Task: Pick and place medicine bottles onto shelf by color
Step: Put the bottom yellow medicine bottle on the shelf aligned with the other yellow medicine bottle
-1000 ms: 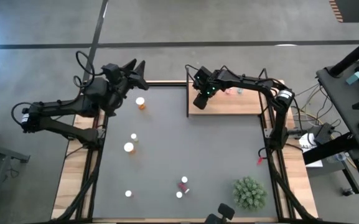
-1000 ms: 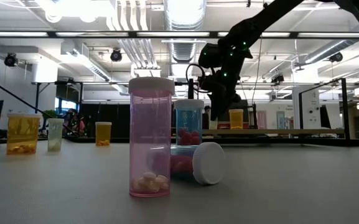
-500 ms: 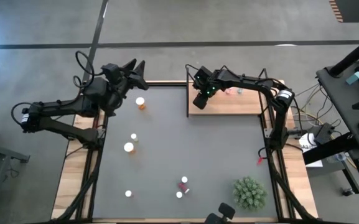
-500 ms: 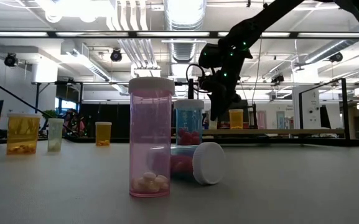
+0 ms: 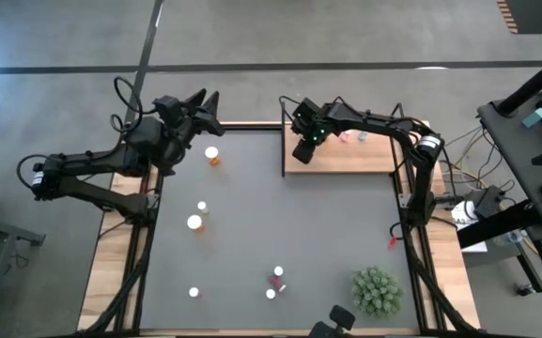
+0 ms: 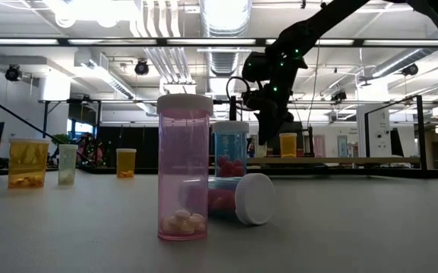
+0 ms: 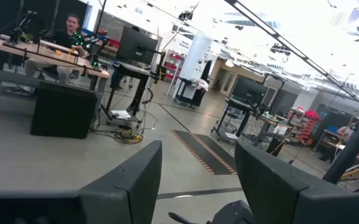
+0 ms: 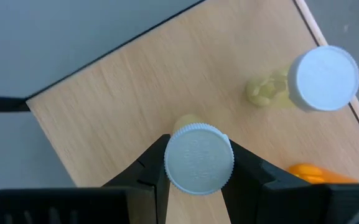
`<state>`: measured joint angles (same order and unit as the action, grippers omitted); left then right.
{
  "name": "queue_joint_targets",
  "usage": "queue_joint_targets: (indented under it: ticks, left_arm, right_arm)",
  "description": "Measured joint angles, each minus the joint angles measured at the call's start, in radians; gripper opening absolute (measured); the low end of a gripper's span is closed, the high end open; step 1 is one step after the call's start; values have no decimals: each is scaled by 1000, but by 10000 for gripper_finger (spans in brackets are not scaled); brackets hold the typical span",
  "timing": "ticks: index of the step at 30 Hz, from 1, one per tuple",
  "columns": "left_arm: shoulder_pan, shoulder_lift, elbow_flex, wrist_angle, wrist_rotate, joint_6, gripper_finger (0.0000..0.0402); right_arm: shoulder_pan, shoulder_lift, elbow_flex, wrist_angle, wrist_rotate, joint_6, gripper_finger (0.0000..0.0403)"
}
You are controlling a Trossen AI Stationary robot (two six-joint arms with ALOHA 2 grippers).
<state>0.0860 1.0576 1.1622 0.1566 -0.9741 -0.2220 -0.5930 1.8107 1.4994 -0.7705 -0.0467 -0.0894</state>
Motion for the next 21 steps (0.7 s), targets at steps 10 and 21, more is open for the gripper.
queue_joint_targets:
  ticks: [10, 21]
  left_arm:
    - [0, 0, 0, 0, 0, -1, 187]
    - [0, 0, -1, 0, 0, -1, 187]
  right_arm:
    - [-2, 0, 0, -15, -2, -28, 102]
    - [-3, 14, -1, -5, -6, -69, 102]
